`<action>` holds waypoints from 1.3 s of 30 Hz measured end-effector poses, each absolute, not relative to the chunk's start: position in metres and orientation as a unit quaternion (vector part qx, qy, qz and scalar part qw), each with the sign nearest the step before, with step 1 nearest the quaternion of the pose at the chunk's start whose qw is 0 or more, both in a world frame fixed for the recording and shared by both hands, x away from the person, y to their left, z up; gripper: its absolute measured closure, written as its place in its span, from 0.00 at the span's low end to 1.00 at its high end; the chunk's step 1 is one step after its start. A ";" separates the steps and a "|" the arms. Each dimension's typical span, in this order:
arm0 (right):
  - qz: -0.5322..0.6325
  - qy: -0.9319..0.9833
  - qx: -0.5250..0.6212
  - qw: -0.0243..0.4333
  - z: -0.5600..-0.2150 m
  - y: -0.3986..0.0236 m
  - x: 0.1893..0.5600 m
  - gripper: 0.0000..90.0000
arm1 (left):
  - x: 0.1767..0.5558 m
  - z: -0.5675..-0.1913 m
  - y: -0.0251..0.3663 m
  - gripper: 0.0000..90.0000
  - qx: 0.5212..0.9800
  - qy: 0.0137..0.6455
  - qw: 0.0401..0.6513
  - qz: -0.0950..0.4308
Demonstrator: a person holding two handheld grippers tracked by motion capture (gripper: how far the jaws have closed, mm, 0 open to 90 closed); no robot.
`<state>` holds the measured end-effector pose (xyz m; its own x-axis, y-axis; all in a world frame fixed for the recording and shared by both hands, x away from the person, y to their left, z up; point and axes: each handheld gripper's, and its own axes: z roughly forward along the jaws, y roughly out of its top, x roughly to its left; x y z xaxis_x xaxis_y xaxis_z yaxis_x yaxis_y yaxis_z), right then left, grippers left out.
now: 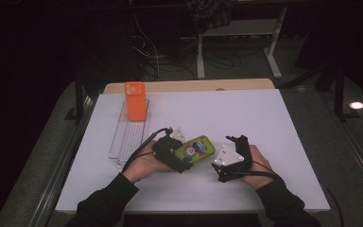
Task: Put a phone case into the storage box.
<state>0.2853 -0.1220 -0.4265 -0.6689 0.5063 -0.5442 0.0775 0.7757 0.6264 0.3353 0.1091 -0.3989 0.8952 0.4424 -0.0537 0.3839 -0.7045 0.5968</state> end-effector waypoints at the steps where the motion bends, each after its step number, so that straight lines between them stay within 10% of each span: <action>1: 0.287 0.865 0.162 0.379 -0.427 -0.120 0.284 0.00 | 0.335 -0.399 0.109 0.17 0.922 0.224 0.312 0.047; 23: 0.187 0.816 -0.015 0.547 -0.435 -0.094 0.265 0.06 | 0.337 -0.395 0.111 0.17 0.922 0.226 0.312 0.045; 39: 0.161 0.781 -0.089 0.597 -0.444 -0.072 0.258 0.34 | 0.335 -0.395 0.109 0.17 0.921 0.227 0.314 0.043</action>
